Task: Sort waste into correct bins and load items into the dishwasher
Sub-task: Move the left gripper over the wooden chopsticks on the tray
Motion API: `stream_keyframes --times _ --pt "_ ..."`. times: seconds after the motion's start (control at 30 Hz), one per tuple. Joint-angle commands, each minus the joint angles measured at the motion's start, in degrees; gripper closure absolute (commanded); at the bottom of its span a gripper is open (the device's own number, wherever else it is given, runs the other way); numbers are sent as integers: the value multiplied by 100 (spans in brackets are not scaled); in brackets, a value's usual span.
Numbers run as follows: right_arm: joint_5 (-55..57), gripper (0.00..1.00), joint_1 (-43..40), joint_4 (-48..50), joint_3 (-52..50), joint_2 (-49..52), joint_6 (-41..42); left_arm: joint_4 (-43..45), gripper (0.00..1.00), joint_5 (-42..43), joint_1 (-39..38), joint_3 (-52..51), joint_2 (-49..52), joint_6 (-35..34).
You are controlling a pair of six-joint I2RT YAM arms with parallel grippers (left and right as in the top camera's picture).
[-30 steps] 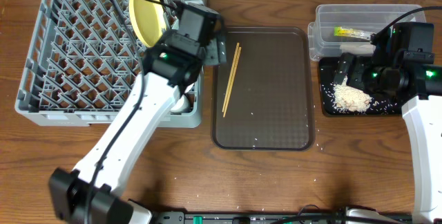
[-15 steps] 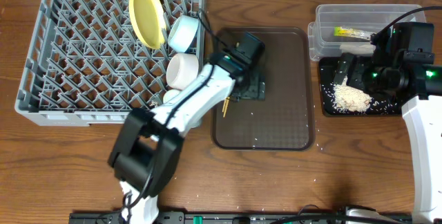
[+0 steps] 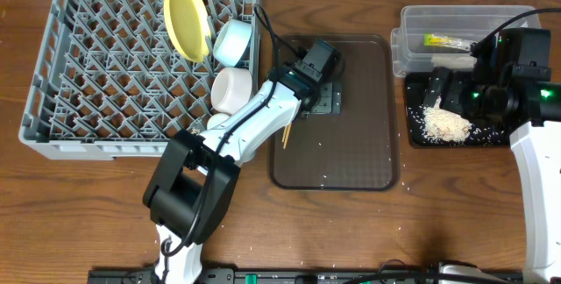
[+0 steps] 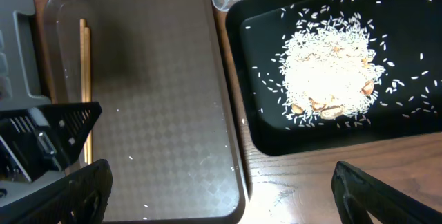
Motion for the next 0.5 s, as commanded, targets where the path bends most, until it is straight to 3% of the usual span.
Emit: stream_keyframes --times 0.0,0.47 --pt "11 1 -37 -7 57 24 55 133 3 -525 24 98 212 208" --pt "11 1 -37 -9 57 24 52 463 3 -568 74 98 686 828"
